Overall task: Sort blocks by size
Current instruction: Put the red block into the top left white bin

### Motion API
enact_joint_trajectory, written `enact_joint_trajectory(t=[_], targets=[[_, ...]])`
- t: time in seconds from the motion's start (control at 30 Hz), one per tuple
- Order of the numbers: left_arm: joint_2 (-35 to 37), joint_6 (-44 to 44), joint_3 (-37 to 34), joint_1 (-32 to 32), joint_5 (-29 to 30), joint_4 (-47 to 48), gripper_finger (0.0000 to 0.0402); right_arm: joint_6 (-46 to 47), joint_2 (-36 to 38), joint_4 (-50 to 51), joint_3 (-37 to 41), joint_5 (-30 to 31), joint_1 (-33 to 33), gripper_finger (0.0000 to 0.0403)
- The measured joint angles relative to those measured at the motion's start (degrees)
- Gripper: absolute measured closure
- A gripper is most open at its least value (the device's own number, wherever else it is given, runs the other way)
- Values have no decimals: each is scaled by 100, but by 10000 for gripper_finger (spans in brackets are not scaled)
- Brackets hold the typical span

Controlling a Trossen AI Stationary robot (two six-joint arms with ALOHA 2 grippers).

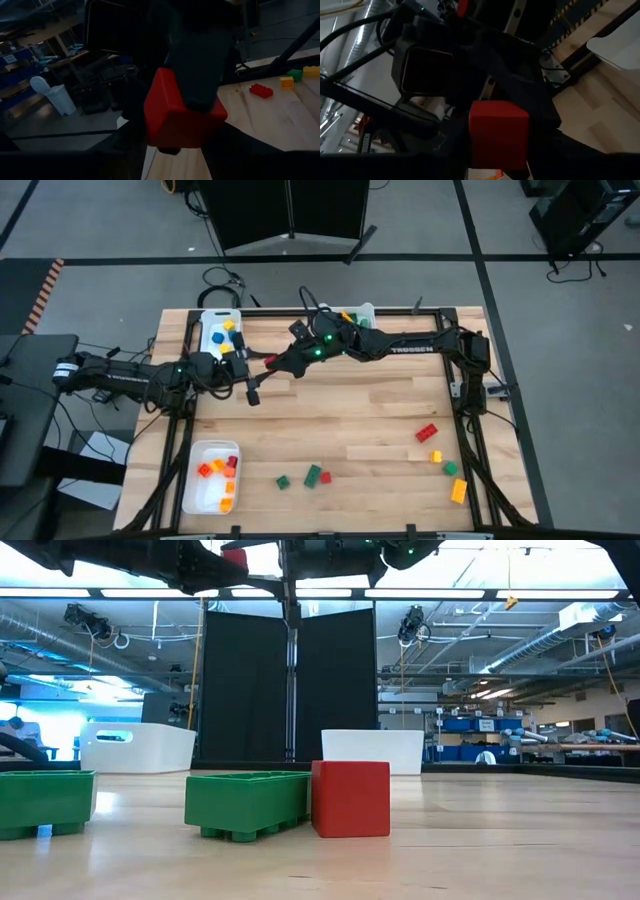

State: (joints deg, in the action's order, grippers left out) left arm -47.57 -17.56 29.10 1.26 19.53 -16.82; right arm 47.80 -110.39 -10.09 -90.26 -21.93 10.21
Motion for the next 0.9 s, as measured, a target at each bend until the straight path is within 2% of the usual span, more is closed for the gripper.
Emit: enact_joint_trajectory(t=[0.53, 0.7, 0.9], targets=[[-4, -5, 0, 2, -15, -60, 225, 21, -4, 113, -2, -1, 6, 239], [-4, 592, 0, 4, -15, -81, 225, 54, -4, 112, -2, -15, 6, 239], [-4, 569, 0, 2, 11, -117, 216, 112, -4, 114, -7, -43, 6, 239]])
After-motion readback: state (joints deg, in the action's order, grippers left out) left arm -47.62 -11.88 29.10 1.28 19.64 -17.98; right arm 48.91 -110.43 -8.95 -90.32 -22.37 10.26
